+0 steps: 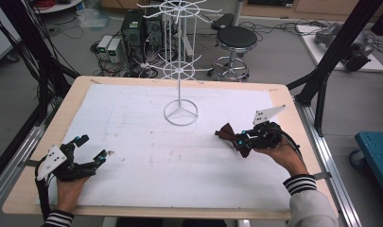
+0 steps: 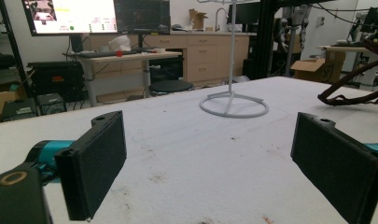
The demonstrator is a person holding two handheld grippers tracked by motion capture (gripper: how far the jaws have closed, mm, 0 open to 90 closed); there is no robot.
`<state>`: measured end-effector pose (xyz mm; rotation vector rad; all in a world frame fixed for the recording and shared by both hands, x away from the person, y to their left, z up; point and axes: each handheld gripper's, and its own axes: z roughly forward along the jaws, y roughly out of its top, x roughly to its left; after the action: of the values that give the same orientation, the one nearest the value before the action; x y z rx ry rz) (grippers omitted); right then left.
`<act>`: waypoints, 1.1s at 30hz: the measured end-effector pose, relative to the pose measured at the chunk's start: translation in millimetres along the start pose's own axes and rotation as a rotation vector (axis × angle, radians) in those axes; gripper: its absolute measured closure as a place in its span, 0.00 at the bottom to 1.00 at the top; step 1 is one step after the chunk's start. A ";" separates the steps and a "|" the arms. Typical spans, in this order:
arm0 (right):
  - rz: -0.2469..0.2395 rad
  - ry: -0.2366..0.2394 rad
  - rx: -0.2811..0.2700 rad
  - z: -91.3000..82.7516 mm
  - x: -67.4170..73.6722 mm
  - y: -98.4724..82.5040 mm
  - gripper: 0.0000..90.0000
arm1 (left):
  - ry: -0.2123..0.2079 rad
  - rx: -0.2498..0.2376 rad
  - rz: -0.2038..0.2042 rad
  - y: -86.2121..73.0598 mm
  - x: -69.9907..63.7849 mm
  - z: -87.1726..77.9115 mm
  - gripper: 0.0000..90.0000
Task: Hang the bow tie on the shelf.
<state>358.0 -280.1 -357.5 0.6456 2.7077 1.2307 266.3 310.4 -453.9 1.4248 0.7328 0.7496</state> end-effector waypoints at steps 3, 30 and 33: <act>0.027 -0.014 -0.048 -1.3 -0.9 2.7 0.85 | 0.000 0.000 -0.002 0.0 0.0 0.0 0.12; 0.187 -0.219 -0.383 -4.7 5.1 27.3 0.85 | 0.000 0.000 -0.002 0.0 0.0 0.0 0.12; 0.206 -0.241 -0.419 -3.6 5.6 30.8 0.85 | -0.001 0.000 0.000 0.0 0.0 0.0 0.12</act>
<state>362.3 -262.3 -331.9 0.9536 2.1392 1.5863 266.2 310.5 -453.9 1.4249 0.7325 0.7491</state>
